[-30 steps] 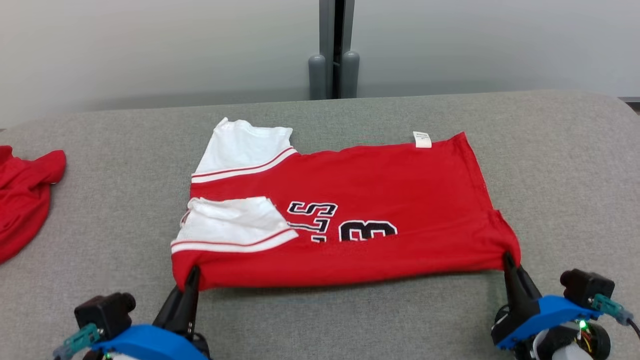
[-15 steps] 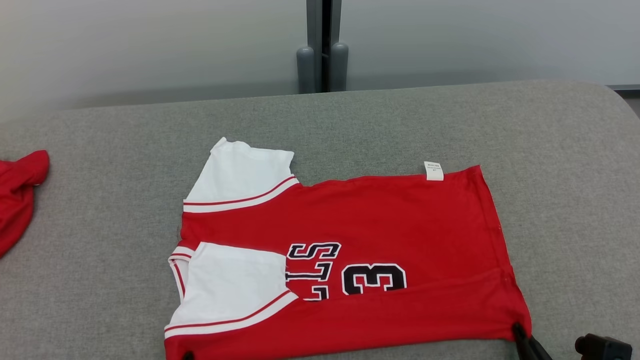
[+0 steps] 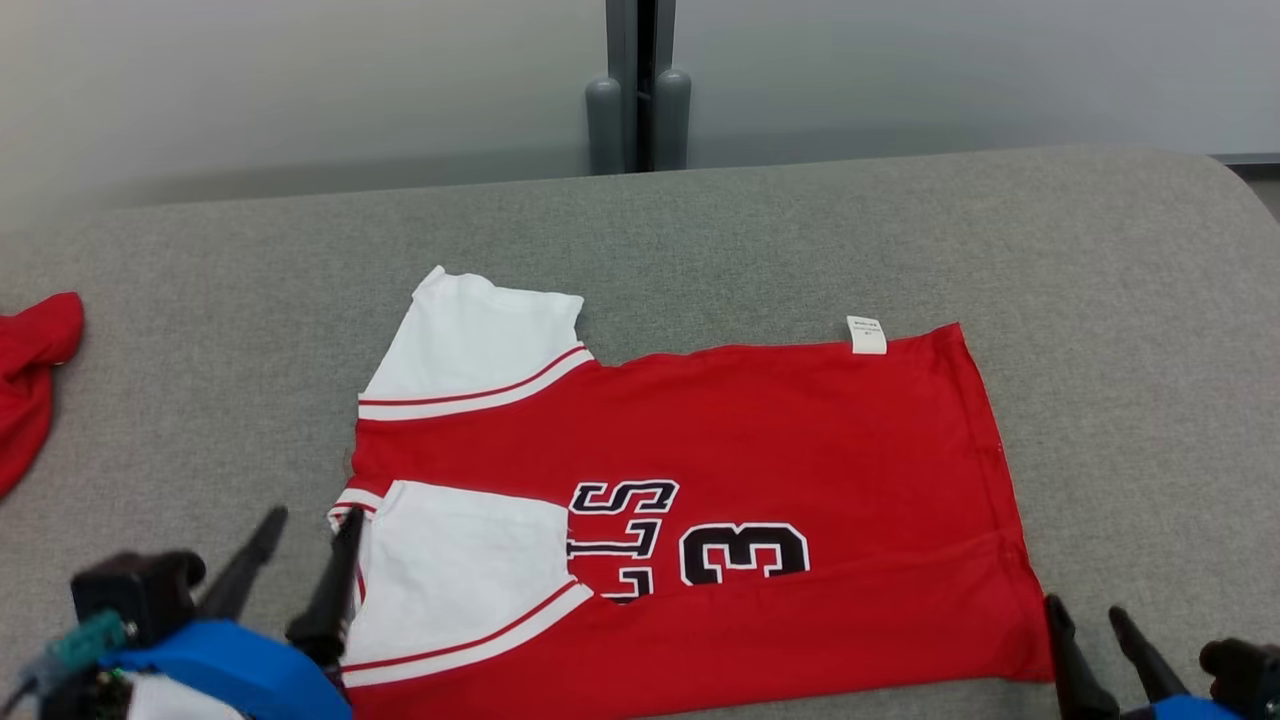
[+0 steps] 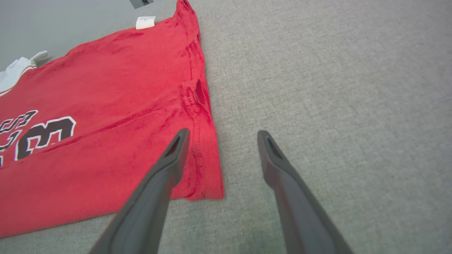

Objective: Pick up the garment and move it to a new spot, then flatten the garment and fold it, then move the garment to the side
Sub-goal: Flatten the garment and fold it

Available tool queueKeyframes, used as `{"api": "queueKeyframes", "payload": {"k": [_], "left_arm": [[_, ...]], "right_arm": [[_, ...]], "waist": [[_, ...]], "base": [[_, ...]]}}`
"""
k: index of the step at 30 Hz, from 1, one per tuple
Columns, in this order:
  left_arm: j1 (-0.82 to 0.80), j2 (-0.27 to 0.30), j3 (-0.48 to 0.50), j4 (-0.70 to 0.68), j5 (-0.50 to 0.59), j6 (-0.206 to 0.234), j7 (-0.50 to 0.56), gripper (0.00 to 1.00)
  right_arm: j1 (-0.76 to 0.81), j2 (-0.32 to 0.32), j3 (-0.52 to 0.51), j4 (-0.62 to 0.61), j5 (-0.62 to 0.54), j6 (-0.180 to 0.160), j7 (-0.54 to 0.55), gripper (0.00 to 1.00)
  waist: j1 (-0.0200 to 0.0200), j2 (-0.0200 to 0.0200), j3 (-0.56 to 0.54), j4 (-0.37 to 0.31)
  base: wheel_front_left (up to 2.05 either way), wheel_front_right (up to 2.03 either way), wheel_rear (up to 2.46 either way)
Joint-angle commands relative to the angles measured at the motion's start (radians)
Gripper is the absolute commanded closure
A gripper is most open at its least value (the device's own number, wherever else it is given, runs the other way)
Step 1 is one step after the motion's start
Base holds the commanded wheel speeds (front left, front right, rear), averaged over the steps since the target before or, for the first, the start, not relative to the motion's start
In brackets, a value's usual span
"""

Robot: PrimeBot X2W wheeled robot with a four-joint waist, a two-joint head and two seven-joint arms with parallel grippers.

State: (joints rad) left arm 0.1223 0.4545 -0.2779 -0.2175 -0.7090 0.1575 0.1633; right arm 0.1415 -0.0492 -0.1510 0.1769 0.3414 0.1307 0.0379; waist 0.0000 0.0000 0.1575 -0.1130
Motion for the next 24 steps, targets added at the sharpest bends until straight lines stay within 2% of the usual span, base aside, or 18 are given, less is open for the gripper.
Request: {"api": "queueKeyframes", "payload": {"k": [1,4,5,6,7,10,16,18,24], "left_arm": [[-0.079,0.054,0.004,-0.011,0.04,-0.008,0.036,0.0],[-0.234,0.102,0.004,-0.015,0.072,-0.035,0.098,0.0],[-0.234,0.102,0.004,-0.015,0.072,-0.035,0.098,0.0],[-0.343,0.118,0.002,0.005,0.07,-0.055,0.145,0.0],[-0.343,0.118,0.002,0.005,0.07,-0.055,0.145,0.0],[-0.52,0.142,-0.016,0.066,0.093,-0.096,0.21,0.0],[-0.773,0.131,-0.061,0.296,0.101,-0.156,0.31,0.0],[-0.815,0.125,-0.067,0.388,0.092,-0.165,0.335,0.0],[-0.889,0.162,-0.096,0.592,0.114,-0.183,0.418,0.0]], "right_arm": [[-0.034,-0.002,-0.012,-0.033,-0.016,0.0,-0.005,0.0],[-0.077,-0.002,-0.008,-0.078,-0.051,0.0,0.01,0.0],[-0.077,-0.002,-0.008,-0.078,-0.051,0.0,0.01,0.0],[-0.115,-0.002,0.006,-0.103,-0.073,0.0,0.026,0.0],[-0.115,-0.002,0.006,-0.103,-0.073,0.0,0.026,0.0],[-0.172,-0.002,0.027,-0.128,-0.102,0.0,0.046,0.0],[-0.253,-0.002,0.109,-0.106,-0.098,0.0,0.044,0.0],[-0.276,-0.002,0.143,-0.088,-0.086,0.0,0.038,0.0],[-0.33,-0.002,0.21,-0.039,-0.087,0.0,0.011,0.0]], "waist": [[0.0,0.0,0.007,-0.004],[0.0,0.0,0.027,-0.018],[0.0,0.0,0.027,-0.018],[0.0,0.0,0.044,-0.031],[0.0,0.0,0.044,-0.031],[0.0,0.0,0.077,-0.053],[0.0,0.0,0.153,-0.119],[0.0,0.0,0.178,-0.147],[0.0,0.0,0.243,-0.226]], "base": [[0.0,0.0,0.0],[0.0,0.0,0.0],[0.0,0.0,0.0],[0.0,0.0,0.0],[0.0,0.0,0.0],[0.0,0.0,0.0],[0.0,0.0,0.0],[0.0,0.0,0.0],[0.0,0.0,0.0]]}}
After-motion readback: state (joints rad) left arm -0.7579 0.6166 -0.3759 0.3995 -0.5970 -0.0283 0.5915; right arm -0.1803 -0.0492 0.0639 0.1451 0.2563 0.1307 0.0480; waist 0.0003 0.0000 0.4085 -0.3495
